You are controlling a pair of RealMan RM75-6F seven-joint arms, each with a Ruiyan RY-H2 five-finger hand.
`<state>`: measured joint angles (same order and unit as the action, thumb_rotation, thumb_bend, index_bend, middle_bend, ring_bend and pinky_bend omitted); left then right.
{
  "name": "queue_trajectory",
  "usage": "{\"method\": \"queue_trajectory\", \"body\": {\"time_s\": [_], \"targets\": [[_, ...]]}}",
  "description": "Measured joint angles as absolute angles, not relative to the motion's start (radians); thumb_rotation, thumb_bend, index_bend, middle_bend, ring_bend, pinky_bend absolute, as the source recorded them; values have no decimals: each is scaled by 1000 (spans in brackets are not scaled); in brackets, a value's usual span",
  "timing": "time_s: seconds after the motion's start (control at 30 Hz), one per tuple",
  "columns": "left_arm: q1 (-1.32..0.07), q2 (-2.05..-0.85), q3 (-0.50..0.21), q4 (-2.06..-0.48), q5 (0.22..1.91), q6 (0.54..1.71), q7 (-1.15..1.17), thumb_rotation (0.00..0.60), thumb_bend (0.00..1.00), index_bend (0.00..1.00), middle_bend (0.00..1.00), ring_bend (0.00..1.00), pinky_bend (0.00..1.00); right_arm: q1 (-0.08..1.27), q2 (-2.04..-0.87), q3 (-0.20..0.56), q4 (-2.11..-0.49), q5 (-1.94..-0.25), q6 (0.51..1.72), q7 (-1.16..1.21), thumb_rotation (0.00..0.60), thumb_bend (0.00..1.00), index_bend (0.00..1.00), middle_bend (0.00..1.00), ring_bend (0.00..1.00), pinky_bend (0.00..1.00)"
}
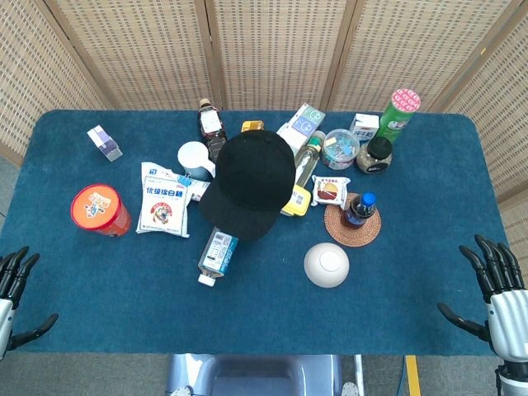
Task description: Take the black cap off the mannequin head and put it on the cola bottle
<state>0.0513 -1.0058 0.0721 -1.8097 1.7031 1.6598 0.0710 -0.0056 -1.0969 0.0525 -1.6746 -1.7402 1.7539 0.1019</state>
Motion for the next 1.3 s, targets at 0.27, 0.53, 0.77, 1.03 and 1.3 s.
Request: {"method": "queue_trajectory", "body": {"time_s": [0.27,0.53,0.77,1.03,1.3], "targets": [[53,-999,71,-1811,1707,1661,52,600,158,0,0,0,0,-2,-1108,51,-1675,-1744,1747,89,600,54,86,44,34,0],[58,-974,68,-1839,1738,1699,-6,600,160,0,0,0,0,21,-1163,57,-1686,-1757,1723,44,600,54,43,80,74,8],[58,-960,63,-1867,1740,1702,-16,600,158,0,0,0,0,112,-1251,107,-1705,-1808,1677,-13,600,47,41,127,142,43],[55,-961,50,-1871,1700,1680,-9,600,158,0,0,0,0,239,-1384,173,-1640,-1896,1659,3,600,32,48,130,139,43],[52,-966,43,-1878,1684,1667,6,600,159,0,0,0,0,346,-1467,221,-1662,-1896,1564,-67,600,29,59,136,143,48]]}}
